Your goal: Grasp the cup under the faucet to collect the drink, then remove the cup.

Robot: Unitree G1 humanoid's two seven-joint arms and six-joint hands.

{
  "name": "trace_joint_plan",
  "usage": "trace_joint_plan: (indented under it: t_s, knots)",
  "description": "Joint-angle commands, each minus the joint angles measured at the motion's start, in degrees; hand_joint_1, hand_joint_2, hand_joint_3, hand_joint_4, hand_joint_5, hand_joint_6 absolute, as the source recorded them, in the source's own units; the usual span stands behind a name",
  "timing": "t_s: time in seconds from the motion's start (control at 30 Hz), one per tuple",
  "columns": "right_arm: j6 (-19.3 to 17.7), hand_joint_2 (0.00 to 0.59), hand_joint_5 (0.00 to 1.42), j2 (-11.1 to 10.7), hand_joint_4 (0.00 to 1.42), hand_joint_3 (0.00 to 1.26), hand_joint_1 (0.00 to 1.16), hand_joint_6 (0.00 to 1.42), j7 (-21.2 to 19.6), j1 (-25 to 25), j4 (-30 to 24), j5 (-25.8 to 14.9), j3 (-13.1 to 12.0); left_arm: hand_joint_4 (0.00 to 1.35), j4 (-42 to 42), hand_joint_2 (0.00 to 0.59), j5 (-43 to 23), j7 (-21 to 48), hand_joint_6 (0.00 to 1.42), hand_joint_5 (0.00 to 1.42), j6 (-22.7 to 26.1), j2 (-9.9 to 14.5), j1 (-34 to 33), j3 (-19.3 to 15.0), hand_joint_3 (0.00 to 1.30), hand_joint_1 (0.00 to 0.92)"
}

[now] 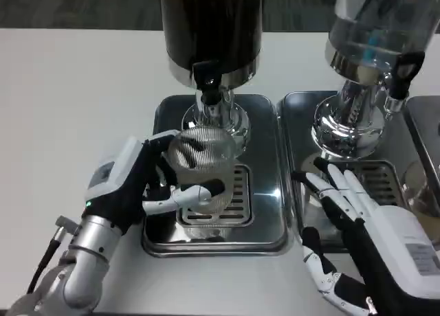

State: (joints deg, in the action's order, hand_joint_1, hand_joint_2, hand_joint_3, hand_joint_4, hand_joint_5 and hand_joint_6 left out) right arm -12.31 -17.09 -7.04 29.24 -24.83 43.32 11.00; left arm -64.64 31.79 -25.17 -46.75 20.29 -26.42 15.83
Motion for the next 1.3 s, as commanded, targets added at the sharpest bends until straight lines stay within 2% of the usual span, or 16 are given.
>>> trace_joint_plan:
  t_s: [0.03, 0.2, 0.7, 0.83, 0.93, 1.07, 1.3]
  knots:
    - [0.4, 0.586, 0.0, 0.3, 0.0, 0.15, 0.58, 0.13, 0.6, -0.1, 0.1, -0.6, -0.1, 0.55, -0.7, 0.118, -0.4, 1.3, 1.03, 0.8, 0.9, 0.1, -0.2, 0.5, 0.45, 0.278]
    - [0.0, 0.586, 0.0, 0.5, 0.01, 0.15, 0.58, 0.14, 0.6, -0.4, 0.5, -0.9, -0.1, 0.51, -0.8, 0.117, -1.0, 2.7, 0.94, 0.73, 0.5, 0.3, 0.0, 0.3, 0.4, 0.231]
    - [0.2, 0.586, 0.0, 0.7, 0.01, 0.15, 0.56, 0.16, 0.4, -0.4, 0.6, -0.3, 0.0, 0.49, 0.0, 0.116, -1.3, 2.9, 0.91, 0.72, -0.7, 1.3, 0.4, 0.9, 0.38, 0.229]
    - [0.2, 0.586, 0.0, 0.8, 0.01, 0.15, 0.56, 0.17, 0.7, -0.6, 0.8, -0.8, 0.0, 0.45, 0.5, 0.083, -1.1, 2.7, 0.86, 0.67, -1.4, 1.8, 0.8, 1.2, 0.34, 0.199]
    - [0.4, 0.586, 0.0, 0.9, 0.01, 0.15, 0.56, 0.17, 0.8, -0.9, 0.9, -0.7, 0.1, 0.39, 0.7, 0.069, -1.0, 2.6, 0.82, 0.62, -1.9, 2.2, 1.0, 1.3, 0.3, 0.172]
    - [0.4, 0.586, 0.0, 1.0, 0.01, 0.15, 0.56, 0.17, 0.9, -1.3, 1.2, -0.8, 0.2, 0.22, 1.3, 0.063, -1.2, 3.0, 0.74, 0.49, -2.3, 2.6, 1.4, 1.3, 0.21, 0.139]
    - [0.4, 0.586, 0.0, 0.7, 0.01, 0.15, 0.56, 0.18, 1.3, -1.8, 1.5, -1.1, 0.1, 0.14, 2.2, 0.059, -1.7, 3.9, 0.64, 0.39, -2.3, 3.2, 2.0, 1.0, 0.16, 0.134]
